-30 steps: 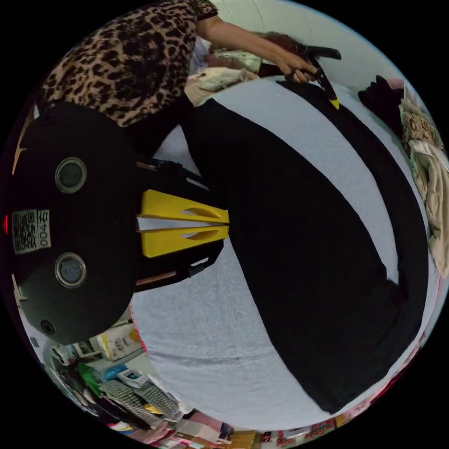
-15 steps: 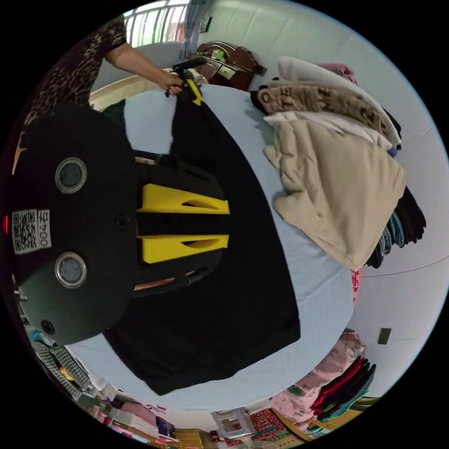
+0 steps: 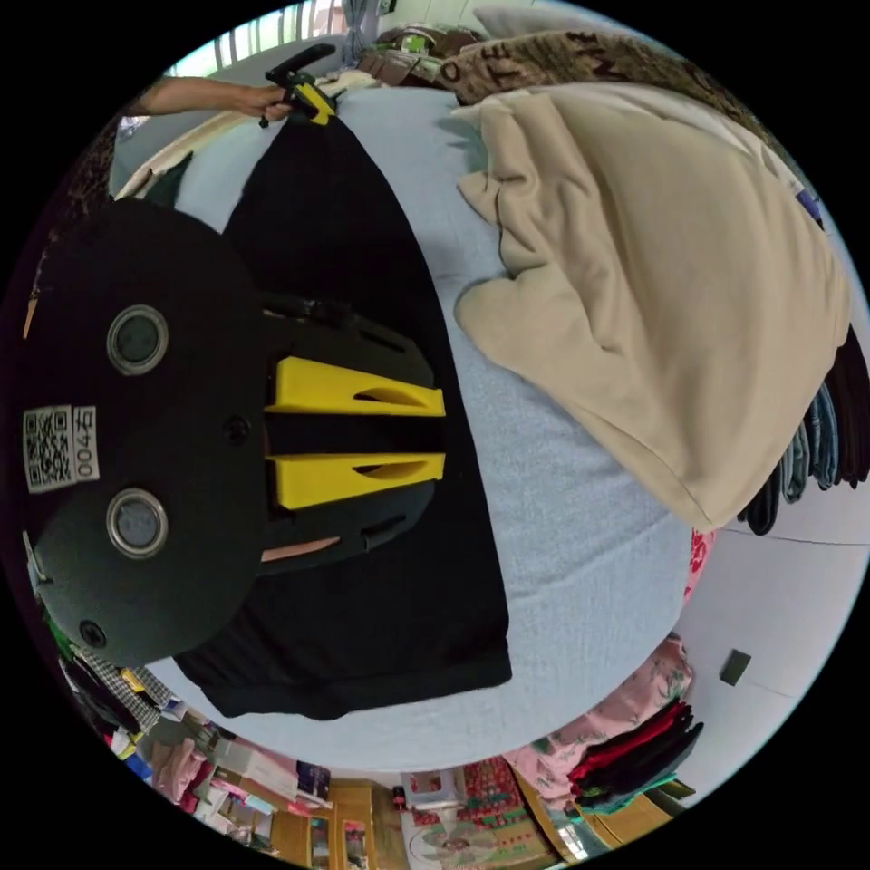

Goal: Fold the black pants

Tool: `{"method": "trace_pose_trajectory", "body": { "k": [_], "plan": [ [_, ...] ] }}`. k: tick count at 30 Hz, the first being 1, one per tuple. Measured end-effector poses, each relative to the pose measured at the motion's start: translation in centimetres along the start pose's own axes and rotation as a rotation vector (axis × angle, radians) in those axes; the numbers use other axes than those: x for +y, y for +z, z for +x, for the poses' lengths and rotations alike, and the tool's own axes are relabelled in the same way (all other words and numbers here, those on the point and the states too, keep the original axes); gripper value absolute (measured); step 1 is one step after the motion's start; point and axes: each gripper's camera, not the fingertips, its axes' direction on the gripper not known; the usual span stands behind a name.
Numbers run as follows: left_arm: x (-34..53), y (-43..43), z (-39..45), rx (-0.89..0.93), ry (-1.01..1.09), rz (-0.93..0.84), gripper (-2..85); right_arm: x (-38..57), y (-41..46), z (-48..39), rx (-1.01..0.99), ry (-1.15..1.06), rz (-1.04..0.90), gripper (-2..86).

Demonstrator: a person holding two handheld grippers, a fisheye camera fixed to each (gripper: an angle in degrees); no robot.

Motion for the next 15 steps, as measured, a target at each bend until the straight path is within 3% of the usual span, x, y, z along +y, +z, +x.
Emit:
{"method": "trace_pose_trajectory", "body": {
  "k": [5,15],
  "plan": [
    [4.1,3.1,0.0,-0.003,-0.001,0.000,0.7,0.8,-1.1,2.3,-0.055,0.033,0.040,0.9],
    [11.1,6.2,0.9,-0.004,-0.113,0.097,0.8,5.1,-8.1,8.9,-0.286,0.108,0.204,-0.6]
  ]
}}
